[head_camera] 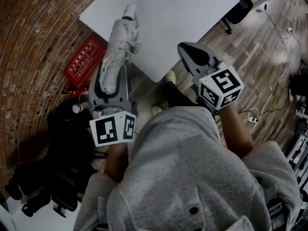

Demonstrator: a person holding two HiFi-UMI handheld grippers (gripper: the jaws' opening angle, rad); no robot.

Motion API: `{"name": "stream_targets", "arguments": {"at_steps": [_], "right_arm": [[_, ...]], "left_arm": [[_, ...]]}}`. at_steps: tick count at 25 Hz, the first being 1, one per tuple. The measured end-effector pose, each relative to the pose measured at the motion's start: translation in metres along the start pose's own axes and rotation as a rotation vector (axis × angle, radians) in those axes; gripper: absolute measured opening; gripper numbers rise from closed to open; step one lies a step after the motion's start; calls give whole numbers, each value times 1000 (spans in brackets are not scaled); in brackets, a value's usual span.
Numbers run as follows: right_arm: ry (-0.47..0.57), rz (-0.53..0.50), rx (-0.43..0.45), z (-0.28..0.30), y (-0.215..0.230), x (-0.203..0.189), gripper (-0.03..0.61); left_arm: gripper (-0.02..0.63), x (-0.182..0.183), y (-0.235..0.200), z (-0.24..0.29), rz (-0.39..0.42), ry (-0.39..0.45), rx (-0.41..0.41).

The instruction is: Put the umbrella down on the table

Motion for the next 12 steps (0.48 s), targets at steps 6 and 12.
{"name": "stream_targets", "arguments": {"at_steps": [6, 12], "right_arm": [[-10, 7, 15, 9, 31, 8, 31], [-7, 13, 36, 12, 55, 12, 32]], "left_arm": [[227, 0, 13, 31, 2, -15, 10], [229, -6, 24, 50, 7, -42, 35]]}}
Point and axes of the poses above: the fingertips, and each gripper's own axes: z forward along the fingers, y to its right, x out of its top, the point moved 3 cm from there along -z, backward along the fingers, and after that the axes turned 15 degrees about x, right-handed, at the moved point
